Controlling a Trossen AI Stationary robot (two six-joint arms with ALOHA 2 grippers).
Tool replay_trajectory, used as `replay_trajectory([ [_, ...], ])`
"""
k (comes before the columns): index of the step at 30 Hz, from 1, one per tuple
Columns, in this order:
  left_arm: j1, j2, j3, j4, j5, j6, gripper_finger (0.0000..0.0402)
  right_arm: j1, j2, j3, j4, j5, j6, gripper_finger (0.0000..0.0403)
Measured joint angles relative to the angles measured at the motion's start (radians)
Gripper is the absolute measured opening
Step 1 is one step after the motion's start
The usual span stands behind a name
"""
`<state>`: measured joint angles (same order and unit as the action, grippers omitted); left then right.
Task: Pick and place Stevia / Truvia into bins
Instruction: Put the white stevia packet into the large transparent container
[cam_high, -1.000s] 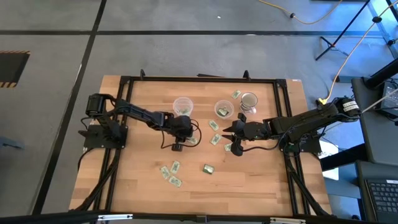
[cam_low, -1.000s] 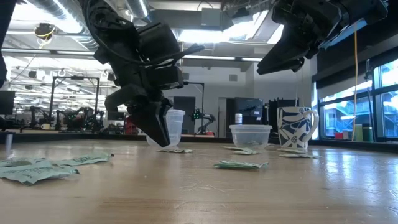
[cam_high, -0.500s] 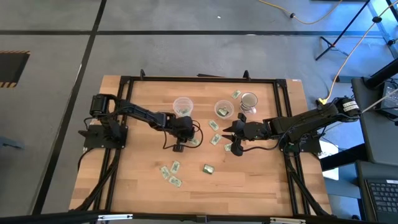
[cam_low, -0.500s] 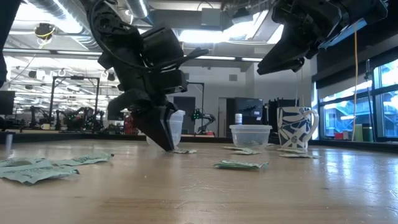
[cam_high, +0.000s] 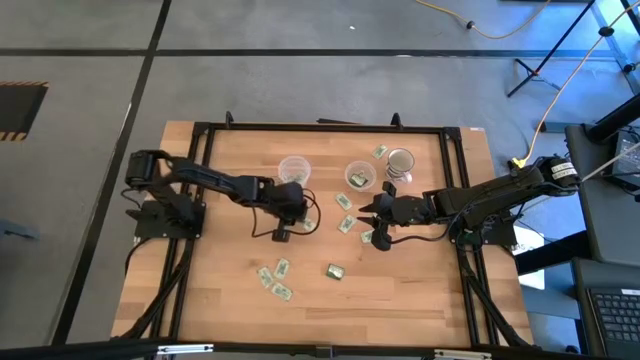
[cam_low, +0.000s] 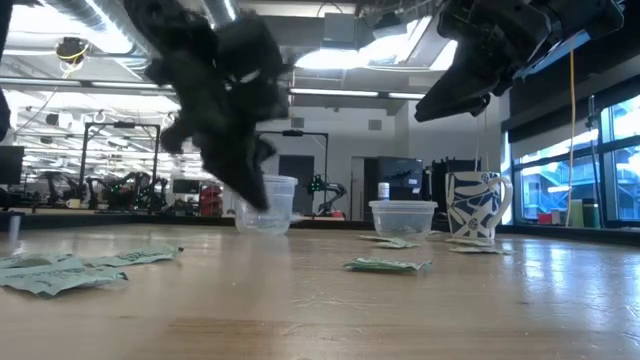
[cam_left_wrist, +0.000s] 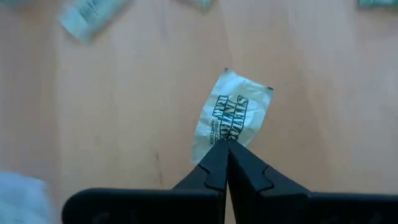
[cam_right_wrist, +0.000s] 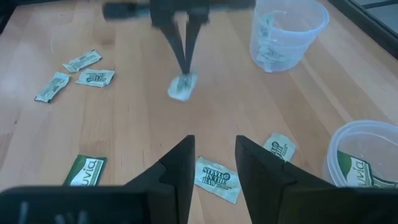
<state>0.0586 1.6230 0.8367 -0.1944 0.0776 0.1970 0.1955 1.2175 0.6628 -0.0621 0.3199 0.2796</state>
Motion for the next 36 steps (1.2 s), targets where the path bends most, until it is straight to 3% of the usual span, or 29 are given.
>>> replay_trajectory([
  [5,0.000,-0.132,-0.002,-0.034,-0.025,0.006,0.0002,0.000,0.000,0.000,-0.010,0.000,0.000,0.0118],
  [12,0.031,-0.269,0.000,-0.064,-0.396,-0.007,0.0002,0.000,0.000,0.000,-0.012,0.000,0.001,0.0118],
  [15,0.076,-0.274,0.000,-0.068,-0.466,-0.066,0.0002,0.000,0.000,0.000,-0.012,0.000,0.001,0.0118],
  [27,0.207,-0.180,0.000,-0.122,-0.360,-0.159,0.0003,0.000,0.000,0.000,-0.011,0.000,0.004,0.0118],
  [36,0.226,-0.152,0.001,-0.121,-0.360,-0.186,0.0038,0.000,0.000,0.000,-0.011,0.000,0.006,0.0118],
])
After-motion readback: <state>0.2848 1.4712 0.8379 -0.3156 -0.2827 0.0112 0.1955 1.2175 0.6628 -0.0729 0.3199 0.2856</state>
